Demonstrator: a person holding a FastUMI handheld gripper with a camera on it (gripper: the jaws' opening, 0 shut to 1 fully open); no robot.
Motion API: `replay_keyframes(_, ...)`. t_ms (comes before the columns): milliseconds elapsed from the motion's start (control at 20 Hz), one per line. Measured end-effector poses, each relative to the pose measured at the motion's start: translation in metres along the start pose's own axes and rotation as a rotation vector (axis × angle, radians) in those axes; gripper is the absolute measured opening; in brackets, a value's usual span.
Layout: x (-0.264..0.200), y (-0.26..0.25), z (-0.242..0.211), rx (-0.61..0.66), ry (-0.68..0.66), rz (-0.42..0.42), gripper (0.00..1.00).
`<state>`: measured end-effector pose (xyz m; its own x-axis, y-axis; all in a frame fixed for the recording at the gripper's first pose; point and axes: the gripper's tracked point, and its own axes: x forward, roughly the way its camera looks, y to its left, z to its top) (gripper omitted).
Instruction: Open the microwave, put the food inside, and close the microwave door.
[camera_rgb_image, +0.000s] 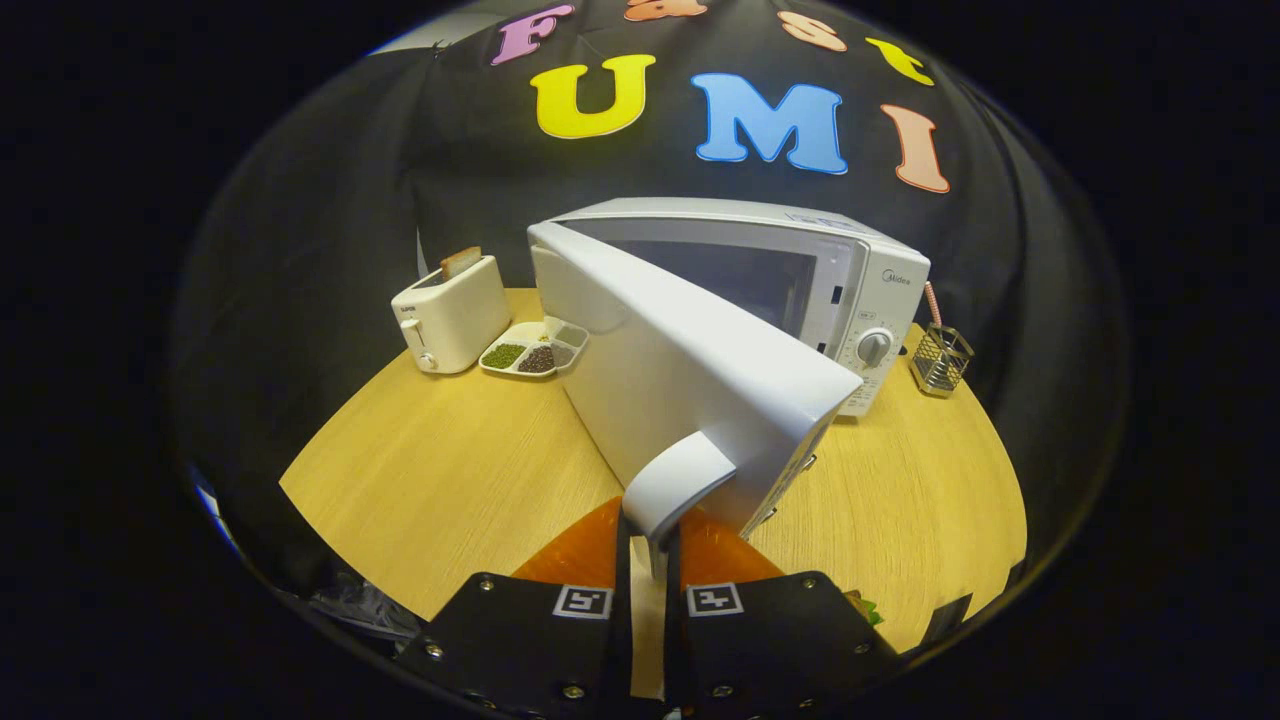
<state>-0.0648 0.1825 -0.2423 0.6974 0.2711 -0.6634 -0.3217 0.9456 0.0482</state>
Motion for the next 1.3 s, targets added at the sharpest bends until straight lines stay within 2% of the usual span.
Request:
replay_keyframes(200,-0.006,0.031,-0.005,-0.019,-0.008,0.012,0.13)
replay_keyframes(550,-0.011,0.067,-0.011,-0.05,-0.01,-0.027,0.13)
replay_keyframes(900,-0.018,0.109,-0.015,-0.247,-0.016,-0.024,0.13)
replay_keyframes(1150,-0.021,0.122,-0.017,-0.277,0.029,-0.015,0.13)
replay_keyframes(1300,-0.028,0.127,-0.018,-0.281,0.046,0.017,0.13)
